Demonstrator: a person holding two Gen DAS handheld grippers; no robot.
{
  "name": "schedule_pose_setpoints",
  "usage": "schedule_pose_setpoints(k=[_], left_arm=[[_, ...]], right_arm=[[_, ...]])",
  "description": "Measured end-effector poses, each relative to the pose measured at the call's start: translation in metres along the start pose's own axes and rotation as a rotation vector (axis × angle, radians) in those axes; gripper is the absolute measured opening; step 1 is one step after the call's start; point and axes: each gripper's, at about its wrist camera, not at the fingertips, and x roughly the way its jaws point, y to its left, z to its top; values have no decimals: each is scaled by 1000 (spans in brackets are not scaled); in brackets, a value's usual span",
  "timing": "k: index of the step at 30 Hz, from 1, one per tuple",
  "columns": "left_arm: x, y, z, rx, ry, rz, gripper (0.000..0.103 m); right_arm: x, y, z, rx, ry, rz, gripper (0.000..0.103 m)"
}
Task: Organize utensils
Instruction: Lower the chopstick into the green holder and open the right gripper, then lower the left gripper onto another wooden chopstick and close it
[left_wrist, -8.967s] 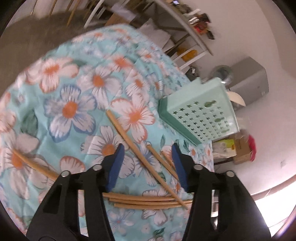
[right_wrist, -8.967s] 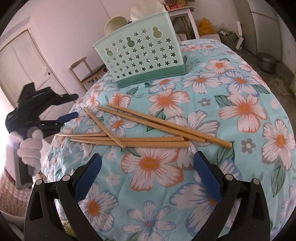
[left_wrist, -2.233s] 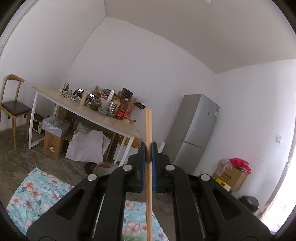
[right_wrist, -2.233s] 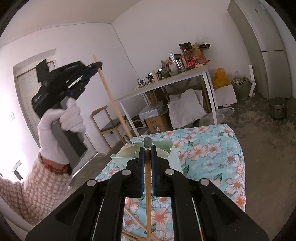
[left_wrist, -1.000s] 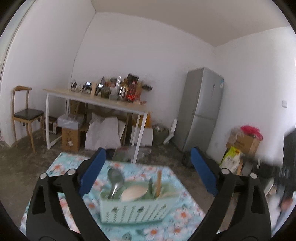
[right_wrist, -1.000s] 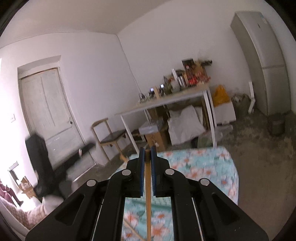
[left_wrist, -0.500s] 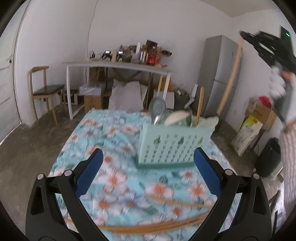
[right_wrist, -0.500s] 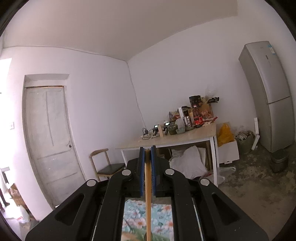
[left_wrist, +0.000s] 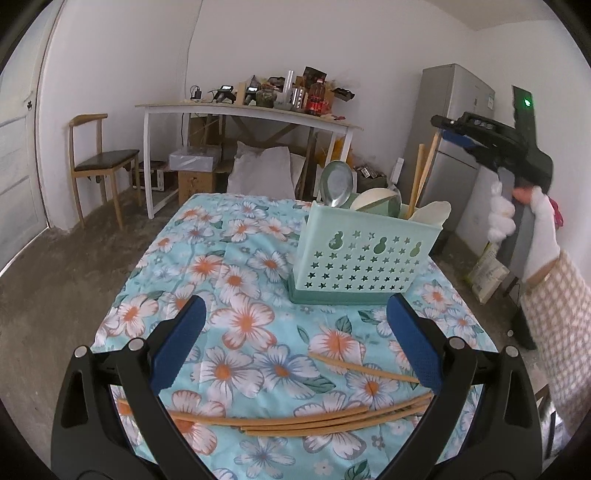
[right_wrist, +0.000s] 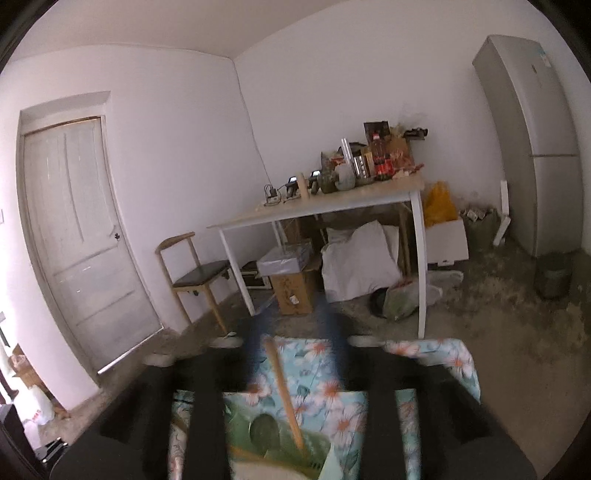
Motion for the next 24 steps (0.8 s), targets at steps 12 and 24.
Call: schedule_pose_setpoints(k=[12,24], left_arm=[[13,2,-6,-47,37,-32,95],[28,-5,-14,-82,109,-85,95]], right_arm=[[-91,-26,-25,130,-46,-29,64],[-104,-22,-137,254,232,-26,64]])
